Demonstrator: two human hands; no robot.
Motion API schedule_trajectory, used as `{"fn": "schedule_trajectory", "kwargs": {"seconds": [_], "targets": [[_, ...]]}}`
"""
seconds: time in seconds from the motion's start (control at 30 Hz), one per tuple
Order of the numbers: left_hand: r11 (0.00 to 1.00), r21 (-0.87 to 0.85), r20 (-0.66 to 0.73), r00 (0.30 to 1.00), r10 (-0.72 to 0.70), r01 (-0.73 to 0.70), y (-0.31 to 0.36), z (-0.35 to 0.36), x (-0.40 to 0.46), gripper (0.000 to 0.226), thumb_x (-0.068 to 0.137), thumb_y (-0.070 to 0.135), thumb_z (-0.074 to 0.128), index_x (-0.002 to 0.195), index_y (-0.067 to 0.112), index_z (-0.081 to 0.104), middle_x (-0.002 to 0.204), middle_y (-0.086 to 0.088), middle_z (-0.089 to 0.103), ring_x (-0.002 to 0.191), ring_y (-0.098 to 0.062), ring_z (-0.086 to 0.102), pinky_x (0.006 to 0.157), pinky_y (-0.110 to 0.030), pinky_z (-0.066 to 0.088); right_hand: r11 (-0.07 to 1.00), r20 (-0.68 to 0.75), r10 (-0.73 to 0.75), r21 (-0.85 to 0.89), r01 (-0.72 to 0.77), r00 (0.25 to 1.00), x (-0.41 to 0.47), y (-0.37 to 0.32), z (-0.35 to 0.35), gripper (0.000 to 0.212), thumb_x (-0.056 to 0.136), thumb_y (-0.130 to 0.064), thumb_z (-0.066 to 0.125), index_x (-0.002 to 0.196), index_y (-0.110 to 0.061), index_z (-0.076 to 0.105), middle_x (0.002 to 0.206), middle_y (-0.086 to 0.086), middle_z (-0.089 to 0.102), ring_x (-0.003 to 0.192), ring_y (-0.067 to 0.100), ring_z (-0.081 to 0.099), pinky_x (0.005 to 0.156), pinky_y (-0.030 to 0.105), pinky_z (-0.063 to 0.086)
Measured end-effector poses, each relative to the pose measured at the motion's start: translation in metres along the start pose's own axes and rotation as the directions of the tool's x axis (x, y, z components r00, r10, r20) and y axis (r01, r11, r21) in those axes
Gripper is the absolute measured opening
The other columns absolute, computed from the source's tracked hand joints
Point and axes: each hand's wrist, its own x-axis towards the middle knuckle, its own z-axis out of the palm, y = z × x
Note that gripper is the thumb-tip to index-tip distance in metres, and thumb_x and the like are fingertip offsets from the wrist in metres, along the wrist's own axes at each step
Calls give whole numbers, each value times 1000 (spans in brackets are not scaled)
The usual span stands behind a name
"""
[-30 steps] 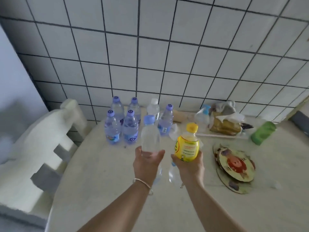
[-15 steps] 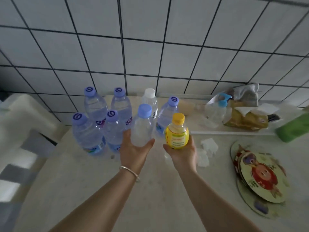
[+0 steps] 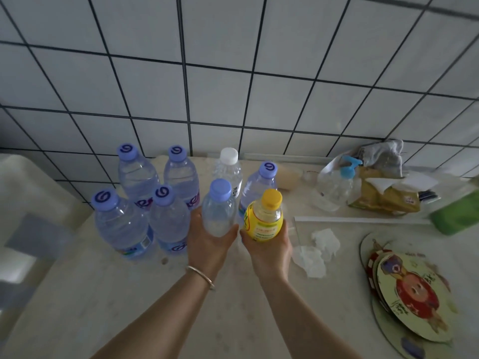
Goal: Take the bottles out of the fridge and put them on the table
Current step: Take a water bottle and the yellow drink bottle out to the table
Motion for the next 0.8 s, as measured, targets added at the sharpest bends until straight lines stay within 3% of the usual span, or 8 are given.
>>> {"fn": "schedule_trajectory", "kwargs": {"seconds": [0.13, 0.27, 0.37, 0.47, 0.63, 0.73, 0.8], "targets": [[999, -13, 41, 998, -41, 42, 2, -1, -2, 62, 60, 12, 86, 101, 23, 41, 101, -1, 53, 93, -14, 52, 76, -16, 34, 1000, -16, -6, -11, 6, 1000, -2, 6, 5, 59, 61, -25, 83, 110, -24, 52, 95, -7, 65, 85, 16, 61, 71, 25, 42], [990, -23, 82, 987, -139, 141, 7, -2, -6, 59, 52, 29, 78, 102, 20, 47, 102, -1, 57, 92, -14, 55, 76, -20, 38, 992, 80, 5, -130, 5, 997, -1, 9, 1, 60, 64, -24, 82, 114, -19, 49, 102, -3, 63, 89, 19, 58, 72, 26, 41], [952, -104, 63, 958, -281, 287, 15, -8, -20, 42, 58, 17, 77, 94, 13, 55, 87, -1, 63, 83, -19, 60, 60, -7, 38, 970, 142, 52, -242, -16, 988, -11, 14, -7, 70, 67, -15, 78, 127, -14, 42, 122, 4, 55, 114, 25, 53, 88, 29, 42], [920, -147, 37, 932, -361, 363, 28, -21, -36, 30, 64, 6, 72, 92, 10, 61, 81, -1, 67, 80, -23, 64, 66, -21, 43, 958, 154, 98, -282, -52, 983, -30, 9, -24, 72, 74, -15, 72, 136, -13, 36, 135, 7, 45, 126, 25, 44, 97, 28, 36], [920, -8, 41, 919, -392, 393, 56, -62, -71, 70, 54, 34, 57, 119, 6, 58, 111, -15, 63, 114, -32, 54, 97, -38, 43, 958, 196, 87, -287, -28, 977, -69, -13, -64, 64, 80, -28, 66, 135, -12, 36, 136, 6, 47, 125, 25, 46, 95, 28, 37], [928, -6, 40, 927, -372, 373, 84, -91, -104, 68, 57, 31, 59, 119, 5, 57, 115, -15, 62, 115, -31, 53, 96, -35, 40, 966, 206, 37, -258, 18, 978, -102, -25, -92, 63, 81, -32, 66, 135, -13, 38, 136, 6, 49, 124, 23, 47, 94, 27, 37], [939, 1, 42, 938, -344, 345, 98, -109, -129, 52, 70, 20, 68, 118, 3, 58, 119, -16, 62, 114, -30, 55, 90, -31, 38, 971, 218, -7, -234, 59, 976, -130, -33, -111, 61, 82, -34, 64, 134, -14, 39, 135, 5, 49, 122, 23, 49, 93, 28, 39]]}}
